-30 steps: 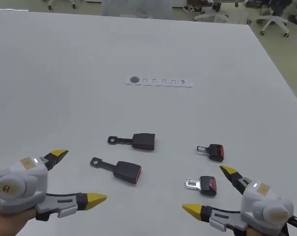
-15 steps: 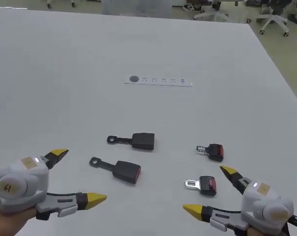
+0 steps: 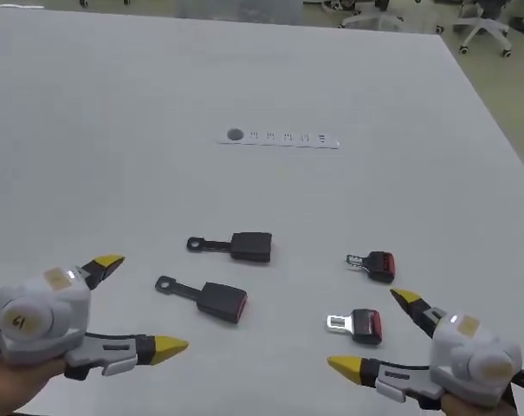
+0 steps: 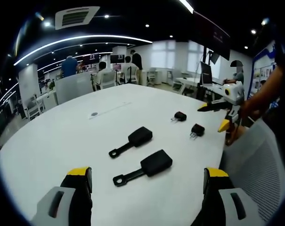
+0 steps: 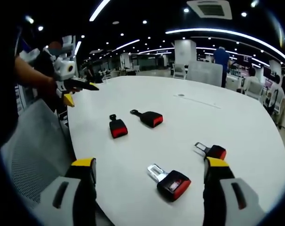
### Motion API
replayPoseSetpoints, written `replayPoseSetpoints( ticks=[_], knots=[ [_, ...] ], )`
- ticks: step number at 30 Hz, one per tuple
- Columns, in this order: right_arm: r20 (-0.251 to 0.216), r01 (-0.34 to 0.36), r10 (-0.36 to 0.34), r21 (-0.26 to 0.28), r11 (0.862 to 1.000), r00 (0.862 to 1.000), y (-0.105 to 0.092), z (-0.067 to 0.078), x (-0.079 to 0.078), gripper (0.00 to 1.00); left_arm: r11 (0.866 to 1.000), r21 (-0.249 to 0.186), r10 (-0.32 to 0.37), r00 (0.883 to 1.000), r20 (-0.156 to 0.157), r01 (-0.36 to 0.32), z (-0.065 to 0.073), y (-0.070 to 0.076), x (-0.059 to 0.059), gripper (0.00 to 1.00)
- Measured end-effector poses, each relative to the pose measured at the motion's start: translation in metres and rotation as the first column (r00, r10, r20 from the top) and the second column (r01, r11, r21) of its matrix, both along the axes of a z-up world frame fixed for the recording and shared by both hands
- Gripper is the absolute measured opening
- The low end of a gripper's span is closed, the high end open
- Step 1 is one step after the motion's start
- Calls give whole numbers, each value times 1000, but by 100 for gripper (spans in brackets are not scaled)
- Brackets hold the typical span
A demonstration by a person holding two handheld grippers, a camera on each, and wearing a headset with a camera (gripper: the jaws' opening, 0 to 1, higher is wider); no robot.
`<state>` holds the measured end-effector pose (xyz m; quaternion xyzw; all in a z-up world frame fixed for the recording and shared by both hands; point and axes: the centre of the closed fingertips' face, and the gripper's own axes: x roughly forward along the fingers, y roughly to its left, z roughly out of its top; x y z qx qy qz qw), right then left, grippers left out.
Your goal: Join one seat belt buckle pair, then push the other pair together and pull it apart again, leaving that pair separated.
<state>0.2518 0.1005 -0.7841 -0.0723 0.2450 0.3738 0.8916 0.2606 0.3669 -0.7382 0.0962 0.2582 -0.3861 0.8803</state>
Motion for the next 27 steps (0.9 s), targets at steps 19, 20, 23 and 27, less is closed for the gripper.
replayPoseSetpoints(
  ticks=[19,20,23,27],
  knots=[
    [-77,-86,82,-52,995,994,-9,-24,8,91,994,49,-97,995,-30,98,-17,-15,17,100],
    [-75,-97,92,-59,994,993,-10,-25,8,89,993,50,-104,994,-31,105,-19,-17,18,100],
    [-97,-141,134,-77,987,986,-12,-30,5,87,992,51,-115,993,-39,117,-22,-19,20,100],
    [-115,-165,154,-87,983,981,-15,-34,7,87,984,89,-151,987,-52,155,-32,-23,22,99]
  ],
)
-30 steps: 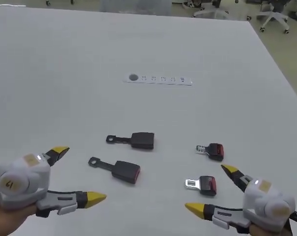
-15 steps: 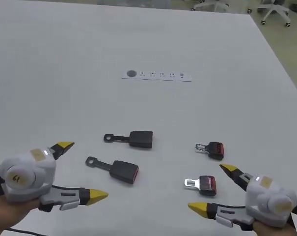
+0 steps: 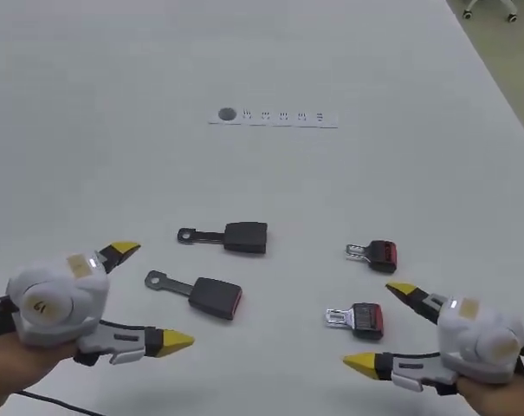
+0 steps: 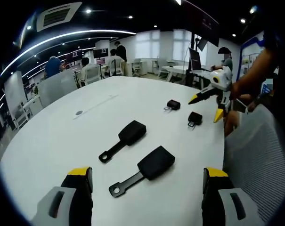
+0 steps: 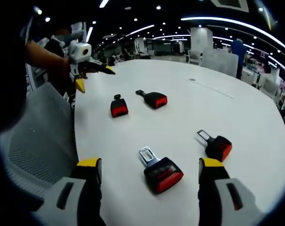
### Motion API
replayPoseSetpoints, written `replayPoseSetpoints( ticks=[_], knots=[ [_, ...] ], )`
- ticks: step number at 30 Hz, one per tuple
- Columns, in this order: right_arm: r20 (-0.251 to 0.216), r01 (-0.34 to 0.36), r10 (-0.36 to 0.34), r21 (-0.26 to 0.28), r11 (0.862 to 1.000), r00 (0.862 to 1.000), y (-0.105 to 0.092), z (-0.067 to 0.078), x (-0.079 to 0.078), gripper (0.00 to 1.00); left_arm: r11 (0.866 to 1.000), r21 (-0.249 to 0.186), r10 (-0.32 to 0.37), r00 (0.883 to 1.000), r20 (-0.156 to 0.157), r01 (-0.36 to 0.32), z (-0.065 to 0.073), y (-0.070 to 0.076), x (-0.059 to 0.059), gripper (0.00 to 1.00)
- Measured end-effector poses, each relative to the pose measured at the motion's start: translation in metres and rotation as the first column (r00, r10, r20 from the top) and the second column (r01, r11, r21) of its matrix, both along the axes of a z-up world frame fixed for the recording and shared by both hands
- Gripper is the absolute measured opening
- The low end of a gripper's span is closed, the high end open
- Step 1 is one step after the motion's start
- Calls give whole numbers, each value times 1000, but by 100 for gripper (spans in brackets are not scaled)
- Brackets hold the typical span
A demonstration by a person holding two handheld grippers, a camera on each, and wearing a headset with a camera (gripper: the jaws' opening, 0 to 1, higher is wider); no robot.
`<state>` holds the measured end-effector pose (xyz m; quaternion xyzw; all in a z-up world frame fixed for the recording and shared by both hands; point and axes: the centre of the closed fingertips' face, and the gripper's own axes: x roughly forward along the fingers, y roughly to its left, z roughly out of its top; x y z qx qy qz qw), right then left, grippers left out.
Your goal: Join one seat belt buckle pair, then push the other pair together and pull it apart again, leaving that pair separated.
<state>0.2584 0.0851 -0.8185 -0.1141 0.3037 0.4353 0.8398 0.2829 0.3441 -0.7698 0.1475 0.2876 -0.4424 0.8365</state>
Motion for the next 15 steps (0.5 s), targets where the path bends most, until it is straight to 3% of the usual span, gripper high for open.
replayPoseSetpoints(
  ticks=[15],
  knots=[
    [-82,-113,108,-51,992,991,-10,-23,6,84,990,60,-126,991,-47,129,-35,-20,15,90]
  ],
)
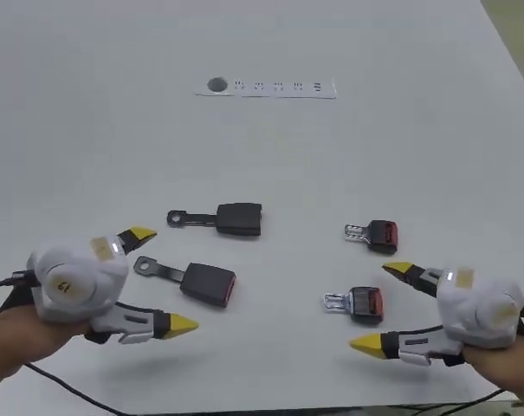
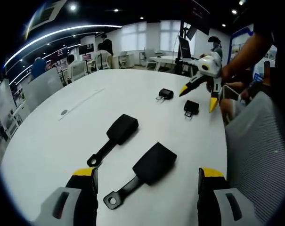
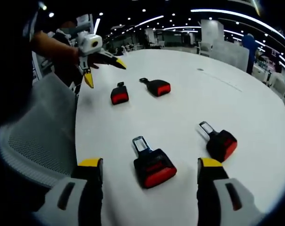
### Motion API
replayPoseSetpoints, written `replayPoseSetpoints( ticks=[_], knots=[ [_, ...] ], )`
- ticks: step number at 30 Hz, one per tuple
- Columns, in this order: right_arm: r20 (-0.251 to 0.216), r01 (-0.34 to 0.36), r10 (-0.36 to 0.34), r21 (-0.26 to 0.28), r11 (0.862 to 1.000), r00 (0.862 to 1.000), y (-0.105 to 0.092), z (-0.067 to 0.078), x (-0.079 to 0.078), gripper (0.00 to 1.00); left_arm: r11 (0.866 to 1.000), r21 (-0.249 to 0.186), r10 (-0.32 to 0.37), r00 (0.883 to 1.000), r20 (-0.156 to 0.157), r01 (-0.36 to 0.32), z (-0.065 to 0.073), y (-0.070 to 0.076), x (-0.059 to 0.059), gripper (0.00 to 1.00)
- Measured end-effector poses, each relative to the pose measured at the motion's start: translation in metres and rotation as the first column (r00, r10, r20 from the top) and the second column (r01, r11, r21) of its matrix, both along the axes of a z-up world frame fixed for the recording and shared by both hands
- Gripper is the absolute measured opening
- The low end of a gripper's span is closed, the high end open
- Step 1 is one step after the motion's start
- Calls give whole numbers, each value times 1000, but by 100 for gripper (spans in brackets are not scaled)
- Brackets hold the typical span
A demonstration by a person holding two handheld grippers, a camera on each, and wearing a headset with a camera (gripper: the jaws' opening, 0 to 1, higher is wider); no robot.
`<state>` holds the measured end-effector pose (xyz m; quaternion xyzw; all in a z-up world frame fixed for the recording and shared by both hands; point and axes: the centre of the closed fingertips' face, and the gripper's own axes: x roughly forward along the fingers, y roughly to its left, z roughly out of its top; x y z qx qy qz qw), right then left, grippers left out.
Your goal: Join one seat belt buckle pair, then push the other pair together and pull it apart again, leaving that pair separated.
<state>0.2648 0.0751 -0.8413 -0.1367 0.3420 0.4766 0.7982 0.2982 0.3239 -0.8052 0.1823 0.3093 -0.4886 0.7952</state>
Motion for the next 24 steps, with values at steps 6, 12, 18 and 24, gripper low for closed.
replayPoseSetpoints(
  ticks=[6,12,18,24],
  knots=[
    [-31,-67,66,-21,998,997,-1,-7,-1,79,998,29,-60,998,-23,60,-16,-9,1,85],
    [-59,-129,127,-41,991,990,-1,-14,-3,75,990,70,-121,991,-64,126,-36,-15,0,78],
    [-72,-179,175,-52,982,982,-5,-17,-2,68,978,104,-174,983,-65,180,-49,-19,4,70],
    [-73,-240,235,-67,968,969,-5,-17,1,61,963,124,-234,970,-64,240,-56,-24,7,62]
  ],
)
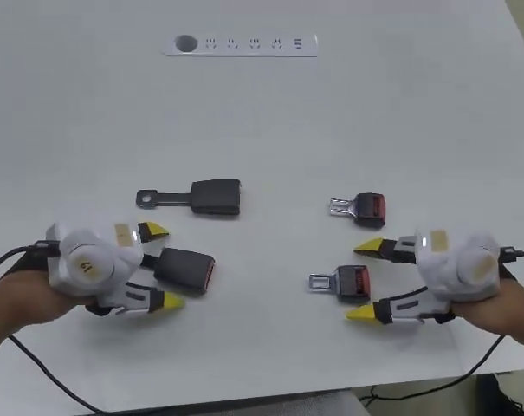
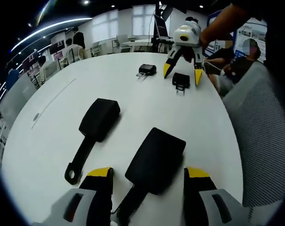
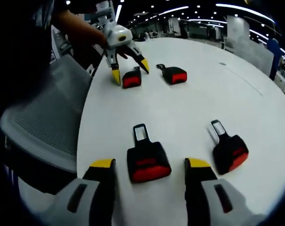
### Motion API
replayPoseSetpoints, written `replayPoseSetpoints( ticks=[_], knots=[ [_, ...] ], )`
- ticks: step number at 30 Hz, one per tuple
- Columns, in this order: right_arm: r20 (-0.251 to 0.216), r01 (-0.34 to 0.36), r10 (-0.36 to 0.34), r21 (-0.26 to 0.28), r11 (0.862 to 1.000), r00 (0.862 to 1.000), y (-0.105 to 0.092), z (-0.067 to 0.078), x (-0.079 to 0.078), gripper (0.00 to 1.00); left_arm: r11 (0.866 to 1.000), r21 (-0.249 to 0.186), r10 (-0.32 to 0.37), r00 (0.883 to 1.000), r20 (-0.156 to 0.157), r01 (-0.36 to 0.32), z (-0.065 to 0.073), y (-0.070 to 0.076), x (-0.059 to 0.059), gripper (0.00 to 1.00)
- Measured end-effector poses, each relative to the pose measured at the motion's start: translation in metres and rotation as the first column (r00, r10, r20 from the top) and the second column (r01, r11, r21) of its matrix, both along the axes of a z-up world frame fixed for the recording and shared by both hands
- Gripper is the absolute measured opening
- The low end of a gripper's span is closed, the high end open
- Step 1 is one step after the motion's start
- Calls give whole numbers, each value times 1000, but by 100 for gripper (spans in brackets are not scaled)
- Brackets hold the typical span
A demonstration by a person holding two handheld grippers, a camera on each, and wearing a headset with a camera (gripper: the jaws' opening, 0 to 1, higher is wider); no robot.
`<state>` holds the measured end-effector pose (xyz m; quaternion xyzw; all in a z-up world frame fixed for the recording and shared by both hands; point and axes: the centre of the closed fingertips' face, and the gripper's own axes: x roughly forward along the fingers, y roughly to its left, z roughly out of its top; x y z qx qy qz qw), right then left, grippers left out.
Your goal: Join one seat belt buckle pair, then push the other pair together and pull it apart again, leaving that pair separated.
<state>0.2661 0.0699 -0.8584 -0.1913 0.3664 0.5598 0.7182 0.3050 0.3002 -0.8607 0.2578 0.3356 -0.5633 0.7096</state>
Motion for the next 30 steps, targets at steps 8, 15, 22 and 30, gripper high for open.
replayPoseSetpoints(
  ticks=[8,15,22,30],
  knots=[
    [-15,-73,72,-19,997,997,0,-2,0,39,992,-5,-128,990,62,129,4,-6,8,38],
    [-5,-76,76,-12,997,997,4,-2,1,35,989,-11,-148,988,42,149,2,-7,0,35],
    [-5,-48,48,-12,999,999,6,-2,3,35,988,19,-156,987,37,155,5,-10,-3,35],
    [6,-77,77,-9,997,997,13,-3,5,34,984,32,-179,983,31,178,8,-13,-5,35]
  ],
)
